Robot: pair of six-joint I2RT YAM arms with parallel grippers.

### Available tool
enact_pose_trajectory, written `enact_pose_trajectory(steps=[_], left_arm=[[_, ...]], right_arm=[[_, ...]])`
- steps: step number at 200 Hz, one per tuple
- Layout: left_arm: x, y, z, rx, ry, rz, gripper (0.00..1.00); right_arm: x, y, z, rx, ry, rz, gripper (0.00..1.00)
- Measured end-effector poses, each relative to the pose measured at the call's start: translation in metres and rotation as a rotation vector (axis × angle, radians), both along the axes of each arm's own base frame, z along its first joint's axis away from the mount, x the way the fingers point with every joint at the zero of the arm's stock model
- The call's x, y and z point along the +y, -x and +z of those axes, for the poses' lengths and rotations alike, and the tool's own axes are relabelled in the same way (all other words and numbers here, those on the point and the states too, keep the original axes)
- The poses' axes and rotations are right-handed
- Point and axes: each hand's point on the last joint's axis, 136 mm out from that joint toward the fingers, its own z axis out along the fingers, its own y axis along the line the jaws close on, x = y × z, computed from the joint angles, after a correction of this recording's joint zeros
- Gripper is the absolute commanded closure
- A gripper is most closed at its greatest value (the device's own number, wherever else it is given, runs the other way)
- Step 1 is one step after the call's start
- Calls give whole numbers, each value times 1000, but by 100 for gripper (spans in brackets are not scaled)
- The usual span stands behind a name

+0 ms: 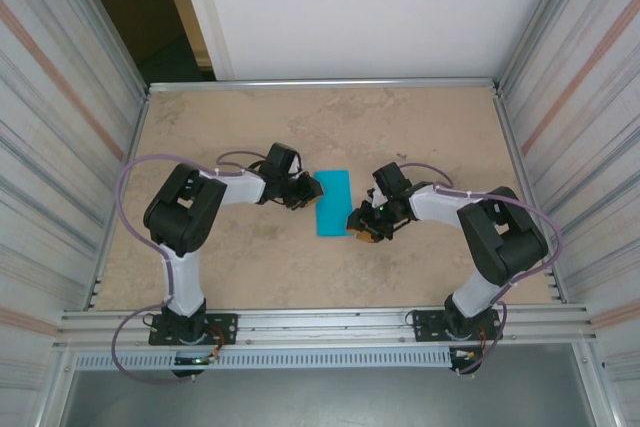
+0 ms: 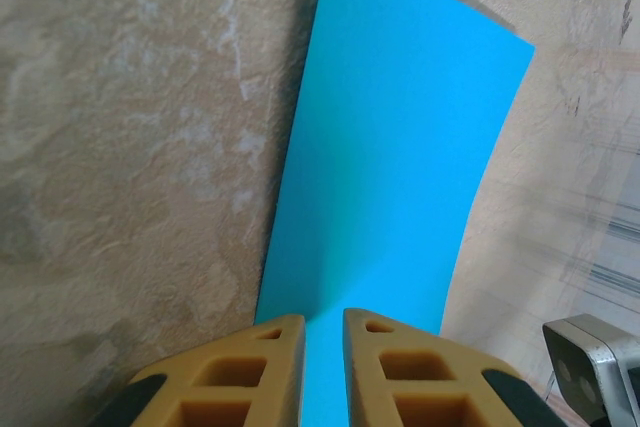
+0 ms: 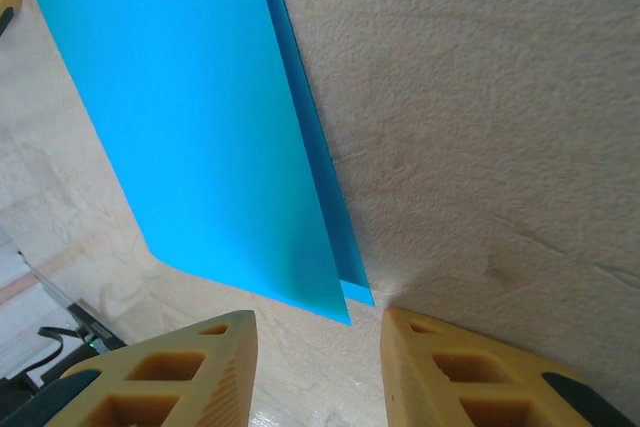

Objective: Fold a paper plane with a square sheet of paper (pick it up from the middle)
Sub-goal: First fold the square sheet of paper in half at the center of the table, then fold the triangle a second time at the center of the table.

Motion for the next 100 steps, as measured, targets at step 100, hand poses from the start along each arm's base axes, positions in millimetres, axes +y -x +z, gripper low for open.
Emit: enact_pose_trajectory(steps=[100], left_arm=[[0,0,0,5,3,6,82]], right_arm=[[4,-17,7,-65,-35,-17,75]])
